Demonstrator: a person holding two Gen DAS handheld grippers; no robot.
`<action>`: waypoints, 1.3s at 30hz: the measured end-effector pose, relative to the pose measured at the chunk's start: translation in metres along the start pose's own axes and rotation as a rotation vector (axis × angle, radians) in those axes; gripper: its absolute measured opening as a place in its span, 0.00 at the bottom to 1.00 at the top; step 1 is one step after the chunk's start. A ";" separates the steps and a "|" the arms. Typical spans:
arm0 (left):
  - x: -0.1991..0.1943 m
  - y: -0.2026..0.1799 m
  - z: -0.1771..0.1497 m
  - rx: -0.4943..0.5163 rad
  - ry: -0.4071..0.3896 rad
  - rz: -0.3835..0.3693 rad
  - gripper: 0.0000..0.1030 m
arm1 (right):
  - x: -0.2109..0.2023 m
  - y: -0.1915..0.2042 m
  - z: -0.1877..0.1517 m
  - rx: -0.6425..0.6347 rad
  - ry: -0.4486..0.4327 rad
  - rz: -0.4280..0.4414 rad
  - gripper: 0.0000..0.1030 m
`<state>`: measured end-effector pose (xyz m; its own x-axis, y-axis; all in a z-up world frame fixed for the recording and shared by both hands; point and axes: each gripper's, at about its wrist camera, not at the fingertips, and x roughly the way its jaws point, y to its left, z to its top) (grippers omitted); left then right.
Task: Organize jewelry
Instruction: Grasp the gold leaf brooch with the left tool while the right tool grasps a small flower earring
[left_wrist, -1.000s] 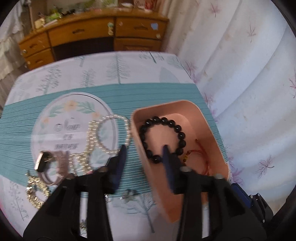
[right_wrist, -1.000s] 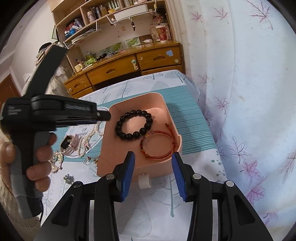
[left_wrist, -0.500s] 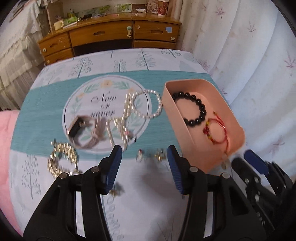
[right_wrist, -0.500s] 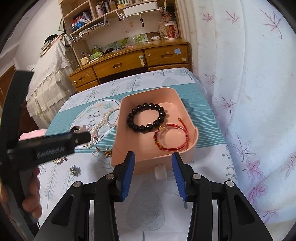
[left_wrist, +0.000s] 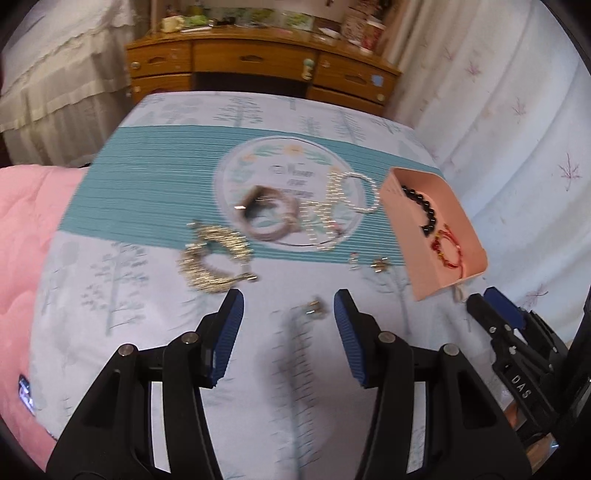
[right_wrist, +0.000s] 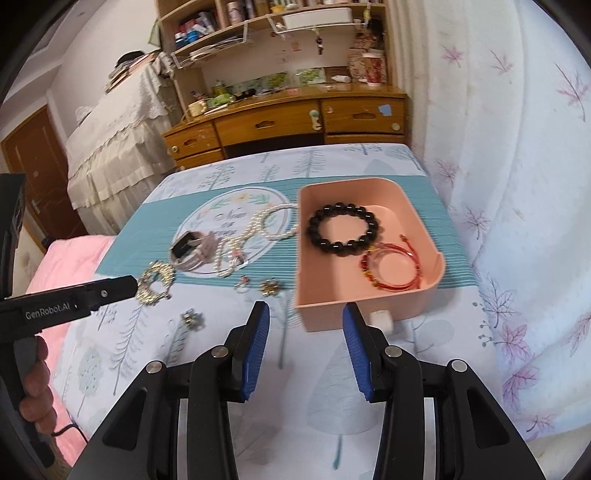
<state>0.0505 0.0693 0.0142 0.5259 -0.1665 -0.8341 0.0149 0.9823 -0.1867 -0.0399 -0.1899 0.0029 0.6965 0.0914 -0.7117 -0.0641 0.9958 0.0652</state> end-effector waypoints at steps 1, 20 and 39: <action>-0.006 0.009 -0.004 -0.007 -0.006 0.012 0.47 | -0.002 0.006 -0.001 -0.011 -0.001 0.005 0.41; 0.014 0.092 -0.015 -0.098 0.074 0.046 0.47 | 0.072 0.100 -0.006 -0.232 0.198 0.236 0.41; 0.084 0.075 0.044 0.083 0.030 0.104 0.46 | 0.137 0.132 -0.014 -0.386 0.179 0.178 0.18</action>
<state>0.1327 0.1325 -0.0468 0.5030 -0.0647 -0.8619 0.0328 0.9979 -0.0557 0.0374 -0.0457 -0.0959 0.5183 0.2260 -0.8248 -0.4571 0.8884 -0.0437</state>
